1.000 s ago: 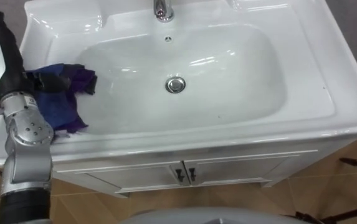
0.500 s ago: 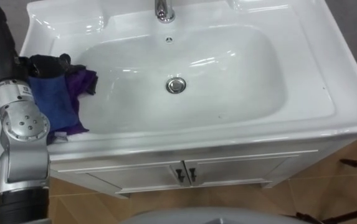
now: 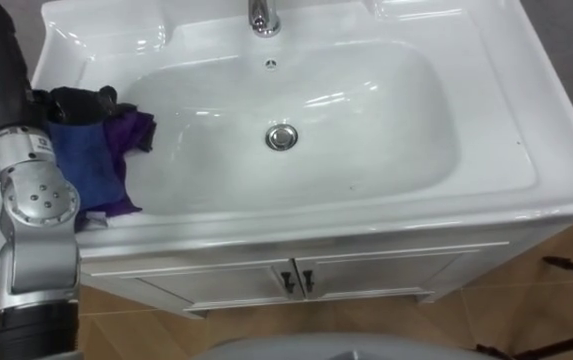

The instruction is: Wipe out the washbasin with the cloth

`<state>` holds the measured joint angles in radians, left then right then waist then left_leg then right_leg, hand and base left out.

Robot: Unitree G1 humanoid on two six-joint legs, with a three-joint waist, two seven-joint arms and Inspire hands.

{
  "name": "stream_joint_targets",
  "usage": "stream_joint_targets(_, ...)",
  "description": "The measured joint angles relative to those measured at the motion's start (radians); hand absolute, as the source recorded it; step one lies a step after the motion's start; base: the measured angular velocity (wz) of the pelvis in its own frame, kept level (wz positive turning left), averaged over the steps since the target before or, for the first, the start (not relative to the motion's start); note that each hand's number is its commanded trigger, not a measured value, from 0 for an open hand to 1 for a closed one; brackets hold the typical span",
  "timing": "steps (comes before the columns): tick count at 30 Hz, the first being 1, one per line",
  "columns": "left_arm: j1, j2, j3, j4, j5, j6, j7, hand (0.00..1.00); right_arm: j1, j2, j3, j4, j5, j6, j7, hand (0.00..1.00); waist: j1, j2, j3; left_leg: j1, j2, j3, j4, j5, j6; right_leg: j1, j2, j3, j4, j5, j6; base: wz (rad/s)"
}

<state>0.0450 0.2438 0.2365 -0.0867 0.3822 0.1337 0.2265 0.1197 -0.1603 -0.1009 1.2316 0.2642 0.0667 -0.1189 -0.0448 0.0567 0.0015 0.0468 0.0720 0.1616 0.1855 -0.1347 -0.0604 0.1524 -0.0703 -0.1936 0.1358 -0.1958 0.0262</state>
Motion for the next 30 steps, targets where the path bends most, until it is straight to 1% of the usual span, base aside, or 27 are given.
stream_joint_targets(3,0.000,0.000,0.001,0.000,0.000,0.000,0.000,0.00,0.000,0.000,0.000,0.000,0.000,0.000,0.001,0.00,0.001,-0.001,0.0004,0.001,0.000,0.000,0.000,0.000,0.000,0.001,0.000,0.000,0.000,0.000,0.000,0.00)
stream_joint_targets(5,0.000,0.000,0.012,0.000,0.000,-0.001,0.000,0.00,0.000,0.000,-0.001,-0.002,0.002,0.000,0.001,0.00,0.005,0.001,-0.0008,0.001,0.000,0.001,0.000,0.000,0.000,0.001,0.000,0.002,0.000,0.000,0.000,-0.02)
stream_joint_targets(8,-0.001,0.000,0.061,0.000,0.000,-0.011,0.010,0.00,0.004,0.000,-0.002,-0.002,0.005,0.000,0.004,0.00,0.013,0.002,-0.0012,0.002,0.000,0.002,0.001,0.000,0.000,0.001,0.000,0.003,0.000,0.000,0.000,0.00)
stream_joint_targets(10,-0.001,0.000,0.106,0.000,-0.011,-0.012,0.044,0.00,0.008,0.000,-0.005,-0.002,0.005,-0.001,0.011,0.00,0.026,0.003,-0.0015,0.008,0.000,0.002,-0.003,0.000,0.000,0.005,0.000,0.003,0.000,0.000,0.000,0.00)
stream_joint_targets(11,-0.001,0.000,0.118,0.001,-0.026,-0.013,0.053,0.00,0.009,0.000,-0.008,-0.002,0.004,-0.001,0.012,0.00,0.029,0.003,-0.0015,0.011,0.000,0.002,-0.005,0.000,0.000,0.007,0.000,0.004,0.000,0.000,0.000,0.00)
stream_joint_targets(13,0.000,0.001,0.166,0.038,-0.111,-0.034,0.098,0.00,0.020,-0.007,-0.013,-0.002,0.001,-0.001,0.013,0.00,0.047,0.008,-0.0020,0.021,-0.001,0.005,-0.007,0.000,0.000,0.015,-0.001,0.005,0.000,0.000,0.000,-0.05)
stream_joint_targets(14,0.000,0.001,0.177,0.053,-0.133,-0.036,0.108,0.00,0.020,-0.008,-0.019,-0.003,0.001,-0.001,0.012,0.00,0.052,0.010,-0.0017,0.023,-0.001,0.005,-0.008,0.000,0.000,0.016,-0.001,0.006,0.000,0.000,0.000,0.00)
stream_joint_targets(15,0.001,0.001,0.201,0.091,-0.177,-0.037,0.130,0.00,0.024,-0.008,-0.033,-0.005,0.000,-0.001,0.011,0.00,0.056,0.017,0.0006,0.028,-0.001,0.003,-0.010,0.000,0.000,0.021,0.000,0.004,-0.001,0.000,0.000,0.00)
stream_joint_targets(16,0.004,0.001,0.220,0.133,-0.213,-0.036,0.156,0.00,0.025,-0.012,-0.041,-0.005,-0.002,0.000,0.009,0.00,0.060,0.026,0.0003,0.030,-0.001,0.004,-0.012,0.000,0.000,0.021,0.000,0.005,-0.001,-0.001,0.000,0.00)
stream_joint_targets(17,0.007,0.001,0.228,0.151,-0.233,-0.035,0.166,0.00,0.025,-0.014,-0.041,-0.006,-0.002,0.000,0.008,0.00,0.065,0.030,0.0004,0.031,-0.001,0.004,-0.015,0.000,0.000,0.021,0.000,0.004,0.000,-0.002,0.001,0.00)
stream_joint_targets(18,0.020,0.001,0.236,0.179,-0.268,-0.035,0.186,0.00,0.028,-0.018,-0.042,-0.006,0.000,0.000,0.007,0.00,0.074,0.033,-0.0001,0.034,-0.002,0.004,-0.020,0.000,0.000,0.021,0.000,0.006,0.000,-0.004,0.002,0.00)
stream_joint_targets(19,0.051,0.001,0.240,0.190,-0.293,-0.036,0.205,0.00,0.030,-0.019,-0.043,-0.006,0.001,0.000,0.007,0.00,0.076,0.034,-0.0026,0.035,-0.003,0.004,-0.021,0.000,0.000,0.021,-0.001,0.006,0.000,-0.006,0.002,0.00)
stream_joint_targets(21,0.087,0.000,0.242,0.215,-0.294,-0.039,0.234,0.00,0.032,-0.019,-0.049,-0.006,0.000,0.000,0.007,0.00,0.078,0.034,-0.0028,0.036,-0.005,-0.001,-0.021,0.000,0.000,0.021,-0.003,0.003,0.002,-0.011,0.002,0.06)
stream_joint_targets(22,0.101,-0.001,0.244,0.243,-0.311,-0.052,0.256,0.00,0.033,-0.019,-0.049,-0.006,-0.002,0.000,0.006,0.00,0.085,0.031,-0.0027,0.033,-0.005,-0.001,-0.021,0.000,0.000,0.020,-0.003,0.001,0.003,-0.012,0.002,0.06)
stream_joint_targets(23,0.111,-0.002,0.245,0.255,-0.327,-0.058,0.267,0.00,0.032,-0.018,-0.050,-0.008,-0.003,0.000,0.005,0.00,0.086,0.030,-0.0038,0.033,-0.006,-0.001,-0.020,0.000,0.000,0.020,-0.004,0.000,0.002,-0.012,0.003,0.00)
stream_joint_targets(25,0.148,-0.011,0.249,0.285,-0.405,-0.072,0.302,0.00,0.034,-0.014,-0.048,-0.018,0.006,-0.001,0.005,0.00,0.103,0.024,-0.0099,0.033,-0.008,-0.001,-0.020,0.000,0.000,0.020,-0.007,0.000,0.002,-0.012,0.004,0.00)
stream_joint_targets(26,0.156,-0.013,0.249,0.293,-0.425,-0.077,0.313,0.00,0.035,-0.013,-0.047,-0.020,0.009,-0.001,0.006,0.00,0.104,0.021,-0.0119,0.034,-0.009,-0.001,-0.020,0.000,0.000,0.021,-0.008,-0.001,0.002,-0.013,0.004,0.00)
stream_joint_targets(27,0.170,-0.018,0.250,0.317,-0.482,-0.091,0.332,0.00,0.036,-0.013,-0.040,-0.021,0.016,-0.001,0.006,0.00,0.111,0.014,-0.0156,0.034,-0.012,-0.004,-0.021,0.000,0.000,0.023,-0.009,-0.003,0.004,-0.013,0.005,0.04)
stream_joint_targets(28,0.191,-0.028,0.252,0.339,-0.540,-0.100,0.350,0.00,0.036,-0.012,-0.039,-0.026,0.019,-0.001,0.008,0.00,0.114,0.010,-0.0164,0.036,-0.014,-0.006,-0.023,0.000,0.000,0.025,-0.011,-0.004,0.005,-0.013,0.005,0.04)
stream_joint_targets(29,0.203,-0.033,0.252,0.351,-0.568,-0.103,0.358,0.00,0.035,-0.012,-0.039,-0.030,0.020,-0.001,0.009,0.00,0.114,0.007,-0.0162,0.036,-0.015,-0.007,-0.023,0.000,0.000,0.025,-0.011,-0.005,0.005,-0.013,0.005,0.04)
stream_joint_targets(30,0.212,-0.043,0.251,0.391,-0.611,-0.111,0.372,0.00,0.035,-0.011,-0.039,-0.033,0.015,-0.001,0.009,0.00,0.113,0.002,-0.0160,0.036,-0.016,-0.010,-0.023,0.000,0.000,0.026,-0.013,-0.010,0.006,-0.014,0.006,0.10)
